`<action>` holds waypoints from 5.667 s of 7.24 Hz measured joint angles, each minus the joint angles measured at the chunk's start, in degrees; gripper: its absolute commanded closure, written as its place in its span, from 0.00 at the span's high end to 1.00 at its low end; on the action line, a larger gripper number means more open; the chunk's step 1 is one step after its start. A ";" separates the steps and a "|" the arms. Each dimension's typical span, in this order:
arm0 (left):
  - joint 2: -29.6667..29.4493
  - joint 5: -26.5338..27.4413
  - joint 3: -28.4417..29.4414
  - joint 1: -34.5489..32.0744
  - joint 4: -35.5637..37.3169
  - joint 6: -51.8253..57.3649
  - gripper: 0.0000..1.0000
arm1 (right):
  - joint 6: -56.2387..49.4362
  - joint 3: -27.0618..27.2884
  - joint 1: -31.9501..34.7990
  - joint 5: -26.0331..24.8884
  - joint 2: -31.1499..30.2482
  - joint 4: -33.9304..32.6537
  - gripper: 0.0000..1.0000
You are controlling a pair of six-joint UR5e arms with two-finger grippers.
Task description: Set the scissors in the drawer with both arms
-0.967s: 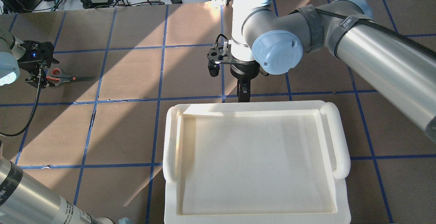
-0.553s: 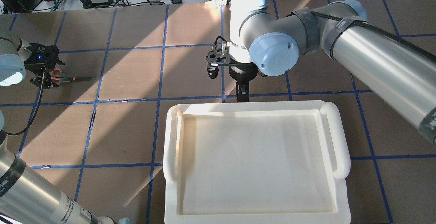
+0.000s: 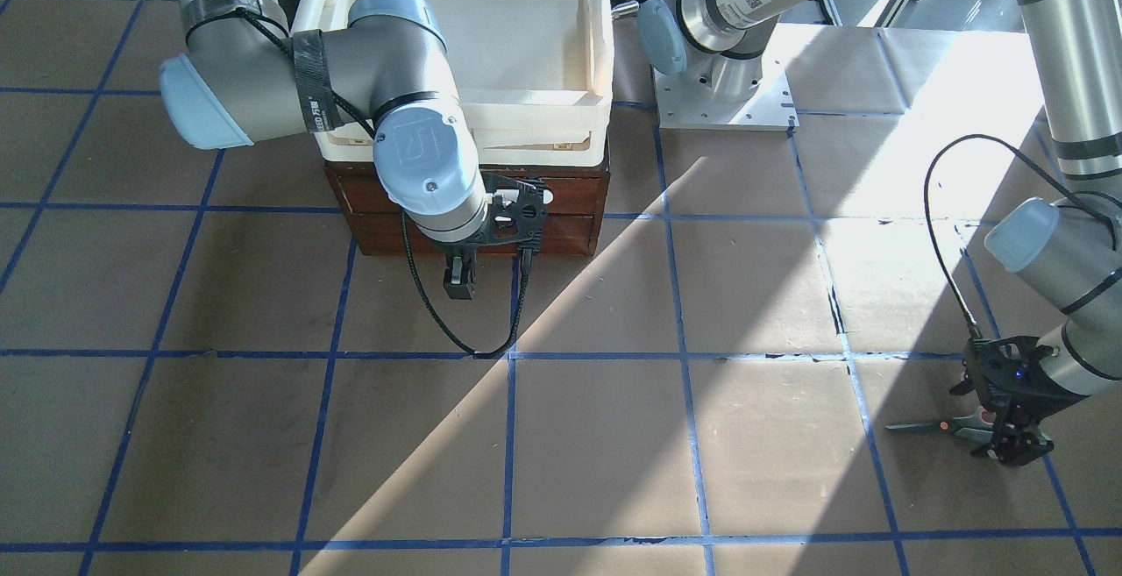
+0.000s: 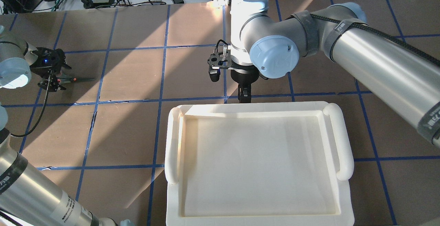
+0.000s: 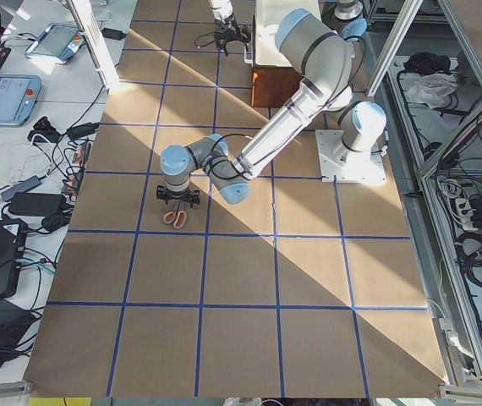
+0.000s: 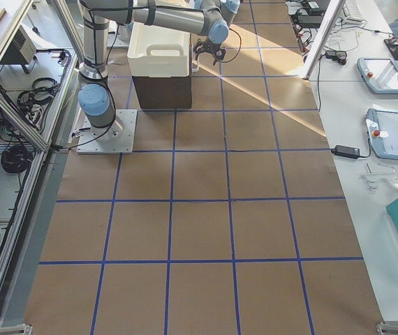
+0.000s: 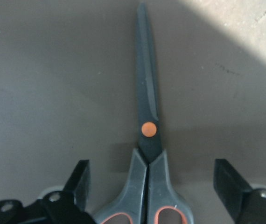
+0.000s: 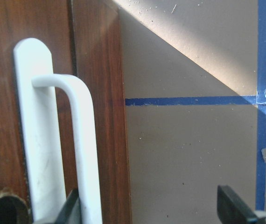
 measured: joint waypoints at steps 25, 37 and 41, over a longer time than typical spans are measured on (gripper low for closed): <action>13.40 -0.64 1.35 -11.79 -18.03 -9.73 0.00 | -2.21 -10.65 -1.89 -0.10 8.29 -6.80 1.00; 18.98 -2.35 0.87 -19.17 -25.78 -20.20 0.00 | -2.76 -17.69 -3.45 0.04 13.32 -8.74 1.00; 21.07 -2.48 0.75 -20.92 -27.89 -22.19 0.00 | -2.71 -18.91 -3.59 0.24 14.30 -8.75 1.00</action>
